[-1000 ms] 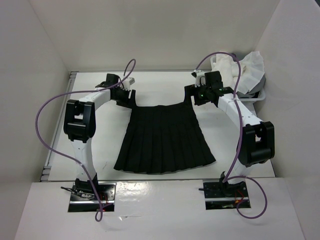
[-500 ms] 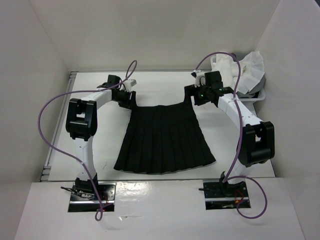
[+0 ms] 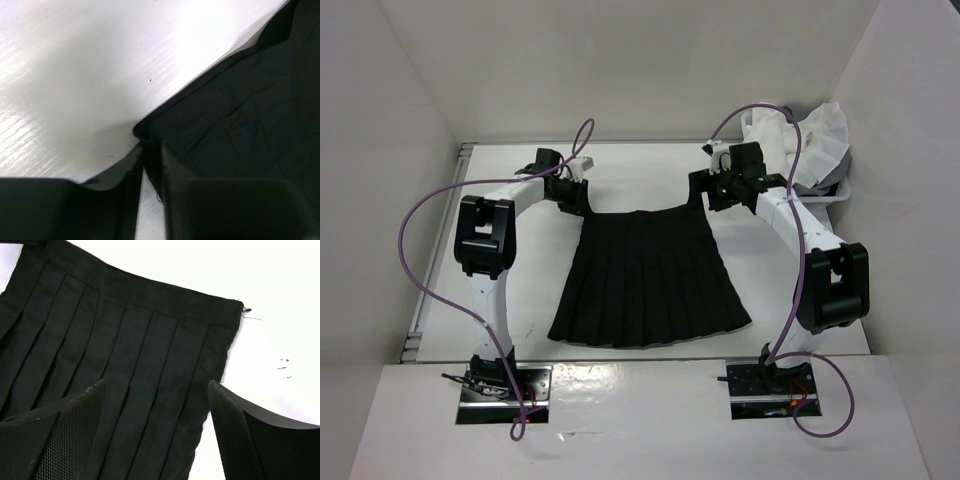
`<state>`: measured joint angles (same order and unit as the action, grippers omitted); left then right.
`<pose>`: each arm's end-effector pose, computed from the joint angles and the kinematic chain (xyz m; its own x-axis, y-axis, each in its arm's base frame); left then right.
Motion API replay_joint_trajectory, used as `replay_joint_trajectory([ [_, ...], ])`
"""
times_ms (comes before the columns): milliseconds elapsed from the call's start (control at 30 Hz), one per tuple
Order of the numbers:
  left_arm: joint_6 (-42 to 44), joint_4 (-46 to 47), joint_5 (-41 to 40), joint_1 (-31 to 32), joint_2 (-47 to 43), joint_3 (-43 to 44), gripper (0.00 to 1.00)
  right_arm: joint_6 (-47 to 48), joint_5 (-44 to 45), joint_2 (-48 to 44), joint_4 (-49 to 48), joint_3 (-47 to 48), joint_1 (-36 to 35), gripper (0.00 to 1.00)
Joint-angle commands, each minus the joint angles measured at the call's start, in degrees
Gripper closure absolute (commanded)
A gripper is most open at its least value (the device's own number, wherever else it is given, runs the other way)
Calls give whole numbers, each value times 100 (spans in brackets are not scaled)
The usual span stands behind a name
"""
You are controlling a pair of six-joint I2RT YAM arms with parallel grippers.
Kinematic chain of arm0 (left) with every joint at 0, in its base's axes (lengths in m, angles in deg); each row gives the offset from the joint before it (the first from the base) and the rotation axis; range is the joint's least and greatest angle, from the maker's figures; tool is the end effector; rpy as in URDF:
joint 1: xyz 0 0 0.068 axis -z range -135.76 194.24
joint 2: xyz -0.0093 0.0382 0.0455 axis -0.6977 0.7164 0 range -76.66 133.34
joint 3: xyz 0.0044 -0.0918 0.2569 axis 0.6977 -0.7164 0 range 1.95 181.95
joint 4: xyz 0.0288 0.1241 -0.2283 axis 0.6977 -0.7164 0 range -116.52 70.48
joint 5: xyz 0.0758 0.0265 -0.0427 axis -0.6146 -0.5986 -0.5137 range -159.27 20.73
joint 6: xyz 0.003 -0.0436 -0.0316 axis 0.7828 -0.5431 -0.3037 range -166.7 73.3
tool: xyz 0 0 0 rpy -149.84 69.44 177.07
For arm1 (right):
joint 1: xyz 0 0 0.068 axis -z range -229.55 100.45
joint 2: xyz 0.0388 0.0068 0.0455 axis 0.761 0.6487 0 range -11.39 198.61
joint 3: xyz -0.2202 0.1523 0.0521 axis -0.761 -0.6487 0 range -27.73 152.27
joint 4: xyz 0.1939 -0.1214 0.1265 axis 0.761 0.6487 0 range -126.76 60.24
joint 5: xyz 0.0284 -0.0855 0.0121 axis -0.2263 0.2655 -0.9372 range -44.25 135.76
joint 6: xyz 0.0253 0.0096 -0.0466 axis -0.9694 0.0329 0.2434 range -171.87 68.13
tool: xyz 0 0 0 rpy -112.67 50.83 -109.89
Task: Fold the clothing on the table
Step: Fold the skirt
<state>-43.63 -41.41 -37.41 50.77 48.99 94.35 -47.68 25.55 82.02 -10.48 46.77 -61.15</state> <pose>0.4661 -0.0723 0.1584 -0.7928 0.1364 -0.5940 0.4394 0.8034 -0.4019 0.3526 0.0850 0.2782 -0.6620 -0.2058 -0.7208 -0.4767 0.8577 0.1929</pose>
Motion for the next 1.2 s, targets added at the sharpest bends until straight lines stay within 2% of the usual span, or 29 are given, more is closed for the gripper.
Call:
replay_joint_trajectory([
  [0,203,1,242,7,74,182,80,74,-45,-147,-18,-14,-18,14],
  [133,255,0,242,7,-48,77,93,178,-97,-94,35,109,-18,14],
  [267,317,0,242,7,-163,76,95,984,-482,579,429,477,-18,14],
  [500,431,0,242,59,-269,-90,95,1690,-1345,1829,474,1013,96,17],
  [600,544,0,242,59,-269,-143,95,1796,-1180,1953,169,1014,166,24],
  [667,545,0,242,112,-269,-213,95,1796,-1179,1953,167,1066,253,25],
  [867,651,-52,189,217,-330,-214,95,1858,-1389,2181,167,1549,675,27],
  [1167,712,-52,137,332,-383,-214,95,1858,-1617,2875,272,2059,843,27],
])
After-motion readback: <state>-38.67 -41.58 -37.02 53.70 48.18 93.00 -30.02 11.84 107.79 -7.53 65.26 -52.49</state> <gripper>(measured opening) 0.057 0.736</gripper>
